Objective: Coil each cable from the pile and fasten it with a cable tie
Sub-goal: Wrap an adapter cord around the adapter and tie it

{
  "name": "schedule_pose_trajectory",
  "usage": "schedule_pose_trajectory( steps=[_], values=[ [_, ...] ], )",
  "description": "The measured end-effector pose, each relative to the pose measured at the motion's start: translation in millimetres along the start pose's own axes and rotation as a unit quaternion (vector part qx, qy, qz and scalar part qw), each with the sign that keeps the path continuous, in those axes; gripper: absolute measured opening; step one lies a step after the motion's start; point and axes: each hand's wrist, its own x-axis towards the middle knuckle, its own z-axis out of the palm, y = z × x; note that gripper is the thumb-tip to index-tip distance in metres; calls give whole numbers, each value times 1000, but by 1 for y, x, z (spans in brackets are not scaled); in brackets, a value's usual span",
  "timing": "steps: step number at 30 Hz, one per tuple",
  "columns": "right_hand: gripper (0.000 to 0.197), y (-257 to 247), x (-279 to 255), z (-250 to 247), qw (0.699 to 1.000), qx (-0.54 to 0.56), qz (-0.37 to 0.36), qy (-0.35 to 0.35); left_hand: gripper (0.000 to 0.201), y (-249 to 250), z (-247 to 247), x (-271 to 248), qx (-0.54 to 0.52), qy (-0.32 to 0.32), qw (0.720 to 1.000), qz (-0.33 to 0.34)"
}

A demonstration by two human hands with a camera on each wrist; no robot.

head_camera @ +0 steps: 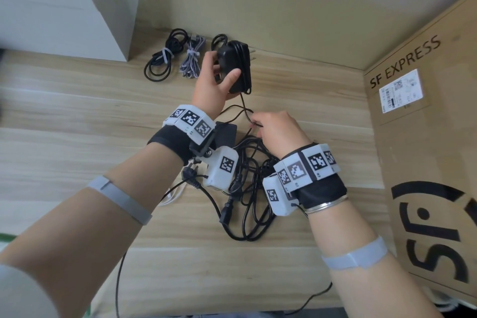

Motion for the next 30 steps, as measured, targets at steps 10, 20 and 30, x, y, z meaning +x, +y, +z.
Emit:
schedule_pose_trajectory(
  steps=[10,20,30],
  values=[
    [39,1,3,-34,989,-36,-50,136,41,-13,-4,-4,271,-148,950,42],
    [30,30,28,-33,969,29,-4,243,32,-15,-12,-7,202,-310,928,-39],
    [30,22,37,2,971,202,7,126,31,-6,-16,-17,11,-314,947,-67]
  ],
)
